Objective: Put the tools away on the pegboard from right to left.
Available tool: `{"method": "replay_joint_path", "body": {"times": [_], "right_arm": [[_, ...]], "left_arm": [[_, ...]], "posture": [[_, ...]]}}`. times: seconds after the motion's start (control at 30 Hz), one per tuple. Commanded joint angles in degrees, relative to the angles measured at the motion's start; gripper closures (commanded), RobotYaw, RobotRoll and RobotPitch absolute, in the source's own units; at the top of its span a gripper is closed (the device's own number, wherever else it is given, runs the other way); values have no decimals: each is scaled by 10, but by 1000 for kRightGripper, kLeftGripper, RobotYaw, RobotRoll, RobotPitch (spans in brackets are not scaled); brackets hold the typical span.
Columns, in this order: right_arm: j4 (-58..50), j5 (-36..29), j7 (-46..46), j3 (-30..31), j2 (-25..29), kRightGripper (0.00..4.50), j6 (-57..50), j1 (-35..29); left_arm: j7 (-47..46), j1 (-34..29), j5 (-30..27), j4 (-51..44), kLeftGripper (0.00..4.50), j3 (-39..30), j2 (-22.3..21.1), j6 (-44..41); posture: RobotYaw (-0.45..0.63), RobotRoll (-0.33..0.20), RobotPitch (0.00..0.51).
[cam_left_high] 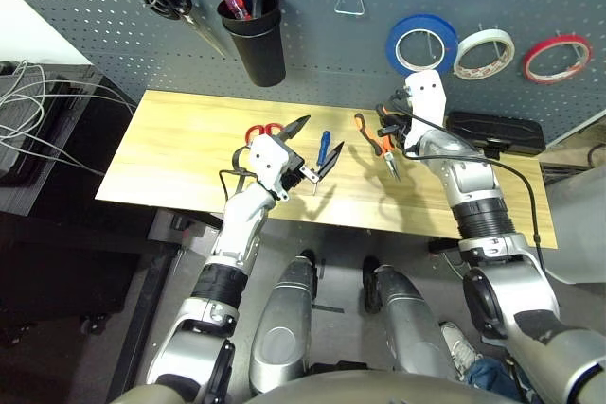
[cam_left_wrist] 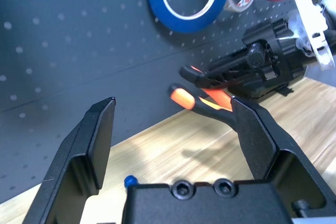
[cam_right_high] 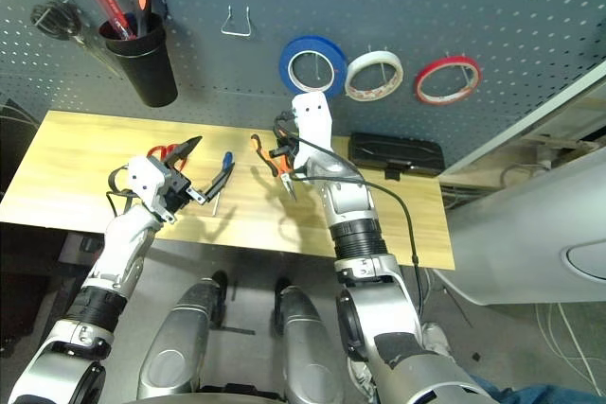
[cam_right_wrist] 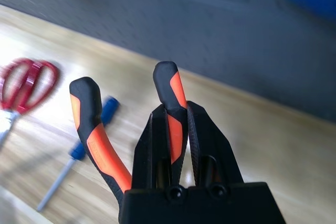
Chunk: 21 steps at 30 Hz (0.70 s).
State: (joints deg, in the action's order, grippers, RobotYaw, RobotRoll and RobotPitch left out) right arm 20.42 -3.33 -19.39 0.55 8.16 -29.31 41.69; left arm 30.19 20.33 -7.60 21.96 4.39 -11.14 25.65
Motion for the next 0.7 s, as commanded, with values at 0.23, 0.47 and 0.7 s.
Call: {"method": "replay_joint_path", "body": {"times": [0.23, 0.47, 0.7], "right_arm": [[16, -13, 20, -18, -12, 4235, 74, 39], [22, -32, 26, -39, -22, 4235, 118, 75], [0, -57, 18, -46, -33, 4235, 151, 99]], "left_arm": [[-3, -2, 0, -12, 0, -4, 0, -5], [-7, -4, 0, -19, 0, -5, -1, -10], [-11, 2, 1, -22, 0, -5, -1, -16]], "posture": [[143, 0, 246], [146, 0, 251], [145, 0, 251]]}}
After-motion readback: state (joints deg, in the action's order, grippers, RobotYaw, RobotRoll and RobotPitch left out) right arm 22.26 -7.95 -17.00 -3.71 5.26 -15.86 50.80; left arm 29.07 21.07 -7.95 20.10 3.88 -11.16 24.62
